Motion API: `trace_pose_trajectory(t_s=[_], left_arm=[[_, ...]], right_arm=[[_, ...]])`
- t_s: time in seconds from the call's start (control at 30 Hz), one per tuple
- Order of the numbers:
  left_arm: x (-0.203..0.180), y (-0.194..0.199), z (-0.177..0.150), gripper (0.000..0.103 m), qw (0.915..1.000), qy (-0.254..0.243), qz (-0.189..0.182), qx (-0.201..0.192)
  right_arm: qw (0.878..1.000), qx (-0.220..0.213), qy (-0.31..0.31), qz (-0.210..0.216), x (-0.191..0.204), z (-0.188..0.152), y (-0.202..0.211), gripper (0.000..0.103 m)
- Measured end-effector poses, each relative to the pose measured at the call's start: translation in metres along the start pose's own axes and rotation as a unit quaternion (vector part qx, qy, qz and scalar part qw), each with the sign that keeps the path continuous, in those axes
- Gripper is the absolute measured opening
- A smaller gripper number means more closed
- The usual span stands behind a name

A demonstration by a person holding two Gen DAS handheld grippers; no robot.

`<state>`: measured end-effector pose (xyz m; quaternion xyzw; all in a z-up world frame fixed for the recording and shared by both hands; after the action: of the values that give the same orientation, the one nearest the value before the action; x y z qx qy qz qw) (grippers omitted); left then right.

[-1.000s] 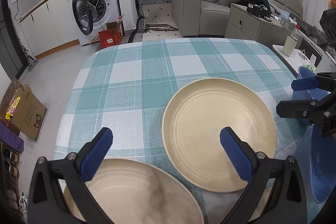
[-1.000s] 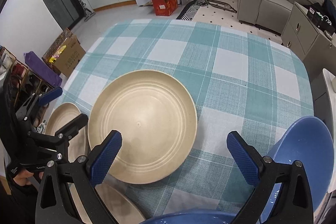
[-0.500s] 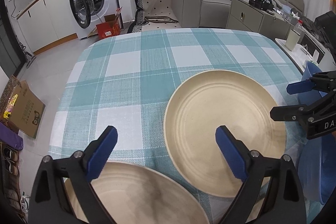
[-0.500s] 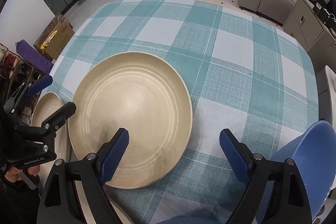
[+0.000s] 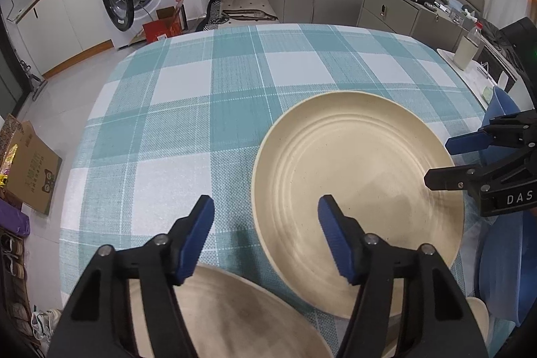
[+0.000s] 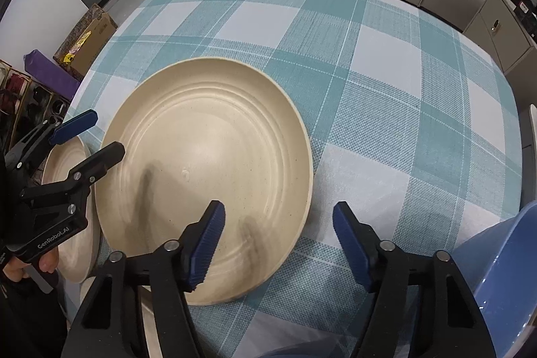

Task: Organize plates and bowls
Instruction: 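Close the left gripper on the plate rim while the right gripper closes opposite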

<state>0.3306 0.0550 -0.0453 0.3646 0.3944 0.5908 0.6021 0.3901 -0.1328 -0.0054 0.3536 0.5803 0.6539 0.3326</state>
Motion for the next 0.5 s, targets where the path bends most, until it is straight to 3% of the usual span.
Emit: trace_pose_trajectory(t_s=[0.07, 0.43, 0.5], left_arm=[[-0.0003, -0.0019, -0.0008, 0.056, 1.0, -0.002, -0.001, 0.002], [-0.0053, -0.0076, -0.0037, 0.028, 0.9999, -0.012, -0.001, 0.008], [-0.0068, -0.0078, -0.0039, 0.028, 0.9999, -0.015, 0.004, 0.007]], right_arm=[[1.0, 0.007, 0.002, -0.001, 0.001, 0.0001, -0.0041, 0.058], [1.0, 0.008, 0.011, 0.0, 0.0039, -0.0019, -0.0103, 0.04], [1.0, 0.007, 0.011, -0.002, 0.0046, -0.0016, -0.0117, 0.036]])
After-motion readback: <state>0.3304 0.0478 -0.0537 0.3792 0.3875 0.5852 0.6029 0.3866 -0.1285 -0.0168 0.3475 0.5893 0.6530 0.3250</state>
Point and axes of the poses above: each gripper's, at about its wrist camera, not at the fingertips, and y roughly against the way its jaws point, x to its left, z to its top, the point moved 1 cm from there along -y, roughly the way its jaws point, and after that the axes turned 8 degrees about x, right-handed, at the moved point
